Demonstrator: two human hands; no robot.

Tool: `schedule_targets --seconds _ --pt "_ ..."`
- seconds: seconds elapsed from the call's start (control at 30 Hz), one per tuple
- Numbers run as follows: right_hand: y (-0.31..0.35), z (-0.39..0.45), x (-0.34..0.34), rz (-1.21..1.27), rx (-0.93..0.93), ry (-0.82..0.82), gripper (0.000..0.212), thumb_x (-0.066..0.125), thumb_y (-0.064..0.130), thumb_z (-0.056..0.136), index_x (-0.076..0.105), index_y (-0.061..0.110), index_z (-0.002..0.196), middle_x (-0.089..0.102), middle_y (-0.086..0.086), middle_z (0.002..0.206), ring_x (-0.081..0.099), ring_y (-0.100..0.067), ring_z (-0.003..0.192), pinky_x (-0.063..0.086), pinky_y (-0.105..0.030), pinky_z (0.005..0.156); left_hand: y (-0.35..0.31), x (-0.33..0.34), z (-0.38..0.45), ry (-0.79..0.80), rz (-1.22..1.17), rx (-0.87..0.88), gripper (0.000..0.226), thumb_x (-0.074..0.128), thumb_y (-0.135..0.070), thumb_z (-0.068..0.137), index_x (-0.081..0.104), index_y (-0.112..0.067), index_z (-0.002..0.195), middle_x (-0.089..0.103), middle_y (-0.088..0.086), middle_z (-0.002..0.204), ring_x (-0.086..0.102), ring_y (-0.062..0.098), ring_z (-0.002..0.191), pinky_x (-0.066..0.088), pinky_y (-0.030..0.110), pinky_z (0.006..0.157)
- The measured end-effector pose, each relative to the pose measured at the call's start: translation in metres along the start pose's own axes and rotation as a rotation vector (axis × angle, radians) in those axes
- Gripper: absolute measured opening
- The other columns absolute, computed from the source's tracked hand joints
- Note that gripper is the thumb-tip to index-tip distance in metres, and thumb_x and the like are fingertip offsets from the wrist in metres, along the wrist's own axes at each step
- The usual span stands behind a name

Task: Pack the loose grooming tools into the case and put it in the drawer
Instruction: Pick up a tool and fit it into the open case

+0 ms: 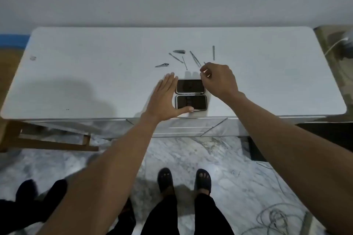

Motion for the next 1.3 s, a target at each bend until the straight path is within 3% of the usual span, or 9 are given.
schedule_targets --seconds 0.07,0.17,0.3,0.7,0.87,1.0,1.23,1.3 --pt "0.002 0.014 0.001 0.027 0.003 0.022 0.023 0.056 0.030 0.090 0.068 0.023 0.109 0.074 0.004 0.093 0.067 -0.021 0.088 0.055 -0.034 0.079 0.001 0.004 0.001 -0.009 0.079 0.031 0.132 0.030 -0.102 0.076 0.017 -0.006 0.166 0.011 0.011 0.175 0.007 0.024 0.163 0.010 0.048 0.132" --pt "0.008 0.038 0.009 0.043 -0.022 0.076 0.023 0.059 0.031 0.091 0.067 0.023 0.110 0.074 0.004 0.094 0.067 -0.019 0.089 0.055 -0.033 0.081 0.003 0.010 0.000 -0.078 0.131 0.042 0.128 0.040 -0.097 0.079 0.025 -0.001 0.163 0.021 0.014 0.173 0.016 0.027 0.162 0.016 0.049 0.131" --pt "0.017 0.071 0.030 0.065 -0.093 0.140 0.023 0.063 0.032 0.090 0.068 0.023 0.111 0.075 0.003 0.095 0.068 -0.018 0.086 0.055 -0.032 0.080 0.003 0.010 0.003 -0.145 0.129 0.086 0.129 0.044 -0.095 0.080 0.027 0.003 0.162 0.023 0.016 0.172 0.017 0.028 0.162 0.016 0.049 0.131" --pt "0.048 0.111 0.087 0.060 -0.236 0.317 0.024 0.069 0.035 0.088 0.070 0.024 0.109 0.072 0.006 0.101 0.064 -0.015 0.099 0.051 -0.032 0.087 0.006 0.012 0.008 -0.013 0.186 0.024 0.135 0.044 -0.098 0.076 0.014 0.000 0.165 0.008 0.014 0.175 0.003 0.023 0.163 0.006 0.046 0.133" --pt "0.053 0.112 0.094 -0.005 -0.277 0.296 0.014 0.065 0.023 0.087 0.073 0.023 0.099 0.070 0.003 0.100 0.064 -0.018 0.096 0.048 -0.028 0.074 0.006 0.013 0.009 -0.007 0.166 0.019 0.135 0.050 -0.096 0.076 0.009 -0.003 0.166 0.005 0.011 0.176 -0.001 0.021 0.163 0.005 0.045 0.133" --pt "0.052 0.109 0.092 0.070 -0.240 0.269 0.016 0.060 0.016 0.089 0.071 0.018 0.101 0.070 -0.001 0.099 0.064 -0.020 0.091 0.052 -0.032 0.078 0.005 0.012 0.008 -0.022 0.174 0.027 0.135 0.049 -0.097 0.076 0.012 -0.003 0.166 0.007 0.011 0.176 0.002 0.021 0.163 0.008 0.047 0.133" --pt "0.036 0.095 0.058 0.303 -0.100 0.197 0.012 0.071 0.005 0.074 0.068 0.014 0.081 0.070 0.001 0.082 0.065 -0.017 0.082 0.054 -0.031 0.074 0.005 0.011 0.006 -0.074 0.166 0.057 0.132 0.048 -0.096 0.077 0.020 -0.001 0.164 0.017 0.013 0.174 0.011 0.026 0.163 0.015 0.050 0.131" --pt "0.030 0.087 0.048 0.335 -0.085 0.185 0.012 0.076 0.008 0.073 0.067 0.012 0.079 0.069 0.002 0.080 0.063 -0.013 0.078 0.048 -0.023 0.070 0.005 0.011 0.005 -0.087 0.164 0.065 0.131 0.045 -0.096 0.078 0.022 0.000 0.164 0.019 0.014 0.173 0.013 0.027 0.162 0.016 0.050 0.131"
Point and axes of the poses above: each hand's wrist, its own z-axis towards the middle knuckle, its own x-axis out of the palm, y = z × x, the point moved 3 cm from there along z, towards the middle knuckle
